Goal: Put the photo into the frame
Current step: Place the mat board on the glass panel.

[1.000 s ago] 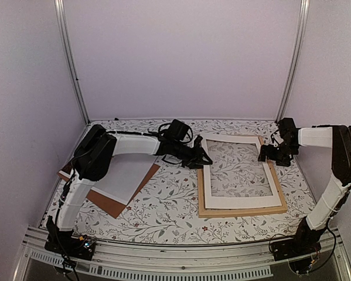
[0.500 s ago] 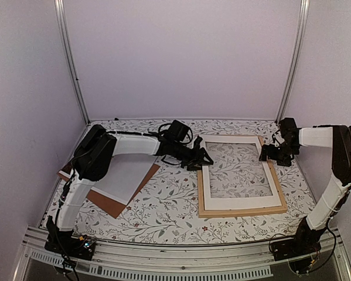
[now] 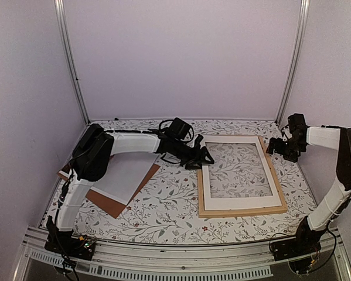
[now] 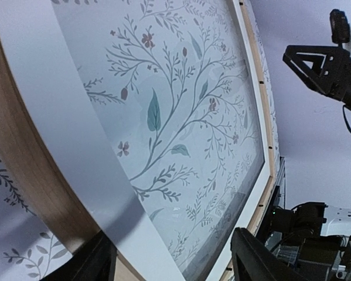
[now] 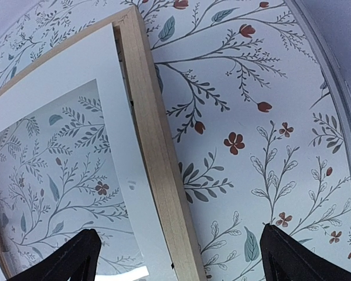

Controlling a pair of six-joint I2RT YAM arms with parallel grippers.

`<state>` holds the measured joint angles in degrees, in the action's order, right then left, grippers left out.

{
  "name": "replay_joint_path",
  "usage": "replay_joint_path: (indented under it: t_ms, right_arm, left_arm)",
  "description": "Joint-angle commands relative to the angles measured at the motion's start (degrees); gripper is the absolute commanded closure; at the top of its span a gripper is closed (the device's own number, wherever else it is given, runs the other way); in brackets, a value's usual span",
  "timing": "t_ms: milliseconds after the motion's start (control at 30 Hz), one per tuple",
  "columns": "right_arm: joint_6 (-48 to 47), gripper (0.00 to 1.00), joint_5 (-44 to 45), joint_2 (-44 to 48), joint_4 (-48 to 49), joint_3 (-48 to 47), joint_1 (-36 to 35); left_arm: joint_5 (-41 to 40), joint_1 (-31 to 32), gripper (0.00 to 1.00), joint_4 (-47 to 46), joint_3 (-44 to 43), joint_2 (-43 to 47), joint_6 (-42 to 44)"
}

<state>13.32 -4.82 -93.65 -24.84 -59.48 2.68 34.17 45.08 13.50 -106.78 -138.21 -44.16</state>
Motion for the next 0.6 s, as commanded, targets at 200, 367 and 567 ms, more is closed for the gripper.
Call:
replay_joint_path:
  t_ms: [200,367,567]
  right_arm:
    - [1.2,0.01,-1.2,1.1,2.2,-0.4,0.2]
    - [1.2,0.01,-1.9,0.9,2.9,0.3,0.3]
    - [1.1,0.01,-1.6,1.3,3.0,0.8,0.2]
  left_arm:
    - [-6.2,1.4,0.29,4.8,-0.5,4.5,4.9]
    - [-5.8,1.3,0.29,5.7,-2.2,3.2,5.7]
    - [-6.5,1.3,0.29,7.0,-5.2,1.5,6.6]
